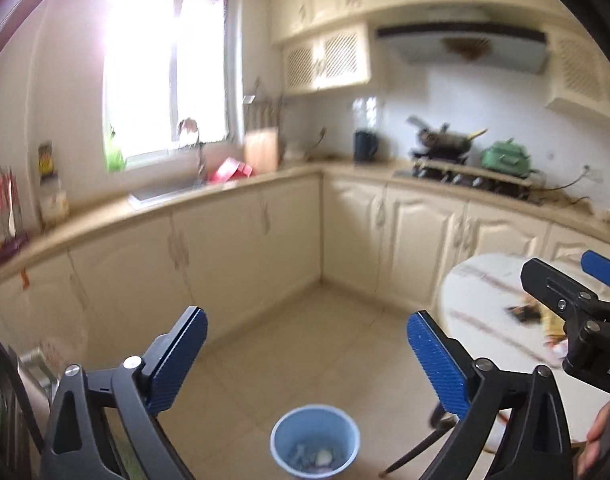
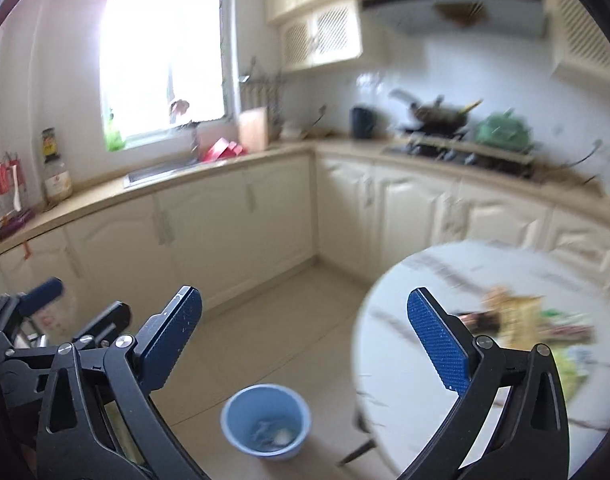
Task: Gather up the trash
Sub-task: 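Move both grippers back toward the table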
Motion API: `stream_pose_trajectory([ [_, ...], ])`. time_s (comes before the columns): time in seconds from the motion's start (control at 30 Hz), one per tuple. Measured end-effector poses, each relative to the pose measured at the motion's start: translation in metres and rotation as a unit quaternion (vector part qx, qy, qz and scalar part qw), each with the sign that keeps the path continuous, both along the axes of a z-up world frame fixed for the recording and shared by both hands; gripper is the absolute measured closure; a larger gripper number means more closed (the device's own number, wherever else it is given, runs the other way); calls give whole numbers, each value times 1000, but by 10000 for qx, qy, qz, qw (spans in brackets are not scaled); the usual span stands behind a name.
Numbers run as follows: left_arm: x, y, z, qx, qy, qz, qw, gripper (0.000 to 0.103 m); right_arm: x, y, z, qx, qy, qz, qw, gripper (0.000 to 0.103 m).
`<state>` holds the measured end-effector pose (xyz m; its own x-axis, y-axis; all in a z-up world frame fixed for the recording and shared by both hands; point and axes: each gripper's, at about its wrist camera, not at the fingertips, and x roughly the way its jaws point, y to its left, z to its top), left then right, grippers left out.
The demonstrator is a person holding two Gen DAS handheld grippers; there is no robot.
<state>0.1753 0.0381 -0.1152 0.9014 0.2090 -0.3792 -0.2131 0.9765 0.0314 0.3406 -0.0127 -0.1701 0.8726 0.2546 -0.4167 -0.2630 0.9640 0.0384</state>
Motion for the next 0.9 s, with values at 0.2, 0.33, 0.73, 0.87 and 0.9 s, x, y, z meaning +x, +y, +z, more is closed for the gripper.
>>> stream_pose_trajectory([
  [0.2, -49, -63, 8, 263, -653, -334, 9970, 1, -68, -46, 49, -21, -421, -353, 9985, 0],
  [0.33, -89, -74, -13, 249, -905, -606, 9937, 1, -113, -76, 73, 22, -790, -837, 9933, 0],
  [0.73, -207, -9, -30, 70, -1541, -987, 9831, 1, -180, -115, 113, -90, -1382, -1491, 9791, 0],
  [0.87, -220, -5, -37, 72, -1554, -1017, 9826, 1, -182, -120, 110, -129, -1375, -1527, 9786, 0],
  [0.9, -219, -7, -37, 72, -1549, -1028, 9825, 1, -182, -121, 111, -131, -1362, -1552, 9784, 0],
])
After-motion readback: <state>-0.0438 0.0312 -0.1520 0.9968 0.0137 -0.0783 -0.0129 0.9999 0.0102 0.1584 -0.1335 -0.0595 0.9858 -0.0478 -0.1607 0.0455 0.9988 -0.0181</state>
